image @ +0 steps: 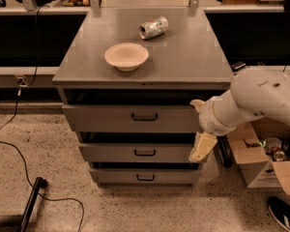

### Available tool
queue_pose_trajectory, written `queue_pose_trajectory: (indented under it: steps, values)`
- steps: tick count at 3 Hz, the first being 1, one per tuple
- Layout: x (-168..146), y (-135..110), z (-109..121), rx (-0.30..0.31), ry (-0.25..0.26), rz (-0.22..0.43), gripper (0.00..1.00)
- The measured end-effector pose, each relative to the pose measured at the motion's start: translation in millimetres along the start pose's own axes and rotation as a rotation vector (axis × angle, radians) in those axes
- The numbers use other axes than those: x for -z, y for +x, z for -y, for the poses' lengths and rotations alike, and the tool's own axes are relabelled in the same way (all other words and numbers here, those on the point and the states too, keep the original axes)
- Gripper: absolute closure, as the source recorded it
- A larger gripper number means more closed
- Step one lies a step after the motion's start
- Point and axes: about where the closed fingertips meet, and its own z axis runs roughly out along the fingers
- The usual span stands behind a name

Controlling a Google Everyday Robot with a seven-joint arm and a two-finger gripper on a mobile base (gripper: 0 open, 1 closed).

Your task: Open top drawer

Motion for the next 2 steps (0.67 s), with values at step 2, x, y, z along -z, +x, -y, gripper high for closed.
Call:
queue_pose_trajectory:
  steps: [2]
  values:
    - [-37.8,-3.6,29.2,0.044,-0.009,0.040,0.00]
